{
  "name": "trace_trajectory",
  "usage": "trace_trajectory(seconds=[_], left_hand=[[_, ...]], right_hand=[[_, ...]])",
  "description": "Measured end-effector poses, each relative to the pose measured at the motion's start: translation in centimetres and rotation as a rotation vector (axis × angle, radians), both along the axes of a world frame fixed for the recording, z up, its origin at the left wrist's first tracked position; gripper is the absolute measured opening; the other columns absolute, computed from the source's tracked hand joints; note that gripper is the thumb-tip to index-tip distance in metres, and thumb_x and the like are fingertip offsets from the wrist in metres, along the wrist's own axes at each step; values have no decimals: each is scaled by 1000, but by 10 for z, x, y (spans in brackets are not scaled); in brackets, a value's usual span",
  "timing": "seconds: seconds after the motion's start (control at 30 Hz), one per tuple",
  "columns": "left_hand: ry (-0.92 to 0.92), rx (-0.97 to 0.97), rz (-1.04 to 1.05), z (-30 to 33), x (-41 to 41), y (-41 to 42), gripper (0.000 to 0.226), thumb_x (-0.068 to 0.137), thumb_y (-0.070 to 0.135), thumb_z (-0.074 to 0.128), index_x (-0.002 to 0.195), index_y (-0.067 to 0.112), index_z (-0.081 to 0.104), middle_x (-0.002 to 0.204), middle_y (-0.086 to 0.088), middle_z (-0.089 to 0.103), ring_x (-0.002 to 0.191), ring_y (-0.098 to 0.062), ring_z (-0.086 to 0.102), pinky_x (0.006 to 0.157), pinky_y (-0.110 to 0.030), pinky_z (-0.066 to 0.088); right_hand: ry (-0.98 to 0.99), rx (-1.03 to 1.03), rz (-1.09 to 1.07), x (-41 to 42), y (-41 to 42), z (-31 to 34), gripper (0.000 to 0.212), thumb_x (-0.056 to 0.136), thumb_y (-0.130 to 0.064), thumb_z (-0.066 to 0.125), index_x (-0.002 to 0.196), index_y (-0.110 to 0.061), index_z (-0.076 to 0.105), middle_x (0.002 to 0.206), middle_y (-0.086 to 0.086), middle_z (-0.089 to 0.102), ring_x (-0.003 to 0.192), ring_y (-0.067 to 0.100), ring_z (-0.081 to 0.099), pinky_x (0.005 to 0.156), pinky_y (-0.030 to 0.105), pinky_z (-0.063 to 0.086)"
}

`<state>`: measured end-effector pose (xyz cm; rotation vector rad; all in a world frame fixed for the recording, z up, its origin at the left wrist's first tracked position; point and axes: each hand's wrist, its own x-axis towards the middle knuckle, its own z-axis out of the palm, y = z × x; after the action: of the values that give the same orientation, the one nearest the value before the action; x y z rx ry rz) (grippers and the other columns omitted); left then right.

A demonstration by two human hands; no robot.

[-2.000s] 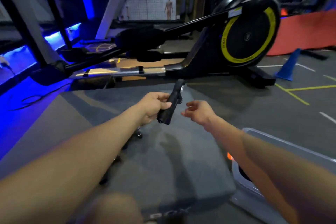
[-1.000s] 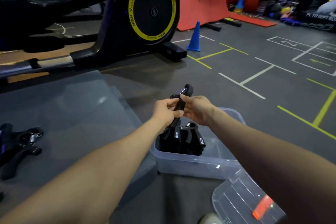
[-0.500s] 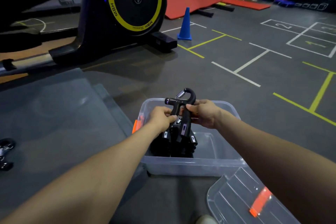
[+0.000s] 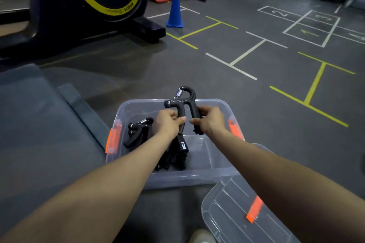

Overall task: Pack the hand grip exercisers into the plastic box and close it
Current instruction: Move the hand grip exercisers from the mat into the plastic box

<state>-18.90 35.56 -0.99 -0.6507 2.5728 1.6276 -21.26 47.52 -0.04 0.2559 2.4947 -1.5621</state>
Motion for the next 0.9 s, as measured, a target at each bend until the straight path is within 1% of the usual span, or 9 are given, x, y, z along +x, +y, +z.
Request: trace_trajectory(seconds=[0.1,0.23,0.3,0.37,0.43,0.53,0.7,0.77,0.9], left_hand=[[-31,6,-126,-19,-5,3,27,85,19,66,111,10,66,108,-7,70,102,-22,65,98,-32,47],[-115,-317,-323,-47,-8,-11,49,88,23,62,134,16,49,135,-5,53,124,-23,51,106,-31,38],[-168,-465,-399,-60,-13,-19,64,85,28,65,141,16,38,147,-4,38,135,-24,39,112,-33,32],[-202,-525,-489,-72,-21,-23,78,81,33,69,146,15,28,154,-3,26,142,-22,28,117,-36,25],[-232,-561,-575,-82,-29,-21,89,80,38,69,149,15,18,159,-2,13,146,-20,16,120,-35,18],[-284,-569,-659,-94,-33,-19,99,78,44,69,150,14,8,160,-2,1,148,-18,1,122,-34,9],[-345,-627,-740,-98,-40,-21,103,77,47,68,150,14,4,160,-4,-2,148,-19,-3,122,-37,8],[-351,-648,-753,-97,-40,-19,103,77,47,68,150,14,3,160,-5,-3,148,-19,-3,122,-39,9],[-355,-672,-766,-97,-41,-18,102,78,48,67,150,14,4,160,-5,-3,148,-20,-3,120,-40,8]], right_hand=[[-58,4,-64,-7,15,-23,31,74,5,70,103,-5,68,88,8,67,69,28,64,62,39,57],[-139,34,-129,-13,32,-57,31,72,8,70,100,-5,70,85,12,70,60,26,62,52,34,54],[-165,77,-144,-18,37,-74,33,70,6,72,99,-9,72,88,12,73,65,28,67,59,39,59],[-189,130,-152,-22,40,-87,34,68,4,73,98,-12,73,91,11,74,75,30,71,69,43,60],[-216,172,-149,-25,41,-103,36,67,5,73,99,-13,73,93,11,74,79,27,71,70,37,60],[-280,213,-125,-26,41,-123,34,69,6,72,98,-12,73,87,11,72,71,20,66,63,27,54],[-377,252,-135,-36,43,-136,28,67,11,71,89,-7,71,76,13,64,64,25,64,59,39,57],[-405,265,-133,-41,43,-141,28,67,12,72,89,-6,70,77,15,64,64,27,64,62,45,58],[-442,291,-153,-46,44,-153,24,66,9,74,83,-7,68,86,17,67,74,26,64,74,46,59]])
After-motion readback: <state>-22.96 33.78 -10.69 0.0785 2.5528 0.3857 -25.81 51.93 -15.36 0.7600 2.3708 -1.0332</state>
